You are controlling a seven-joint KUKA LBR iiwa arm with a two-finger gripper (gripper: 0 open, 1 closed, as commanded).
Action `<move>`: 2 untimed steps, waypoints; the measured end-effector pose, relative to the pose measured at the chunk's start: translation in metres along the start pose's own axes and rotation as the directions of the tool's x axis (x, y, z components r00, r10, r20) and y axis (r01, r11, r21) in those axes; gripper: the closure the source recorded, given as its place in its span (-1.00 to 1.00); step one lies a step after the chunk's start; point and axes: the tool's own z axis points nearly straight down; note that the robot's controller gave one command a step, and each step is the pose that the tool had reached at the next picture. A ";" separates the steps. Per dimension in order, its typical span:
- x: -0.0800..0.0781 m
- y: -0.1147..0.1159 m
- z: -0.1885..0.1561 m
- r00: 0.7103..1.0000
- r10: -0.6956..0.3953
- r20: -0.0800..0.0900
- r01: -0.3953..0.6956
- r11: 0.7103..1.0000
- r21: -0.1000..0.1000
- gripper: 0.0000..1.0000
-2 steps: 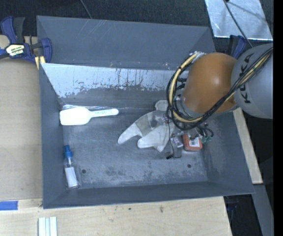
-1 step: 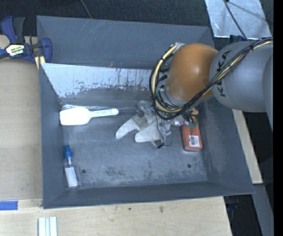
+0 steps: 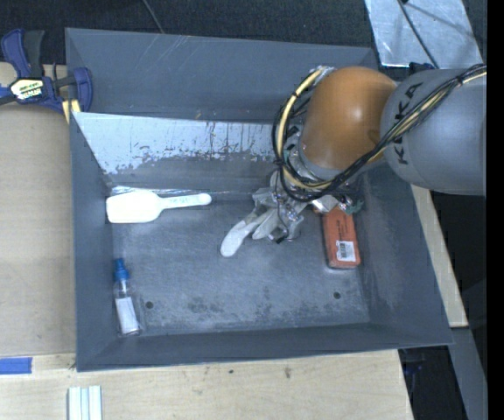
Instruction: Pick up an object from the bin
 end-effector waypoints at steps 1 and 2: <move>0.000 0.000 0.000 1.000 0.001 0.000 -0.001 1.000 -0.001 1.00; -0.002 0.000 -0.003 1.000 0.004 -0.004 -0.004 1.000 -0.002 1.00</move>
Offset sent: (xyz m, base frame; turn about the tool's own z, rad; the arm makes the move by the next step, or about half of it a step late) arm 0.0001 0.0000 0.0006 0.0000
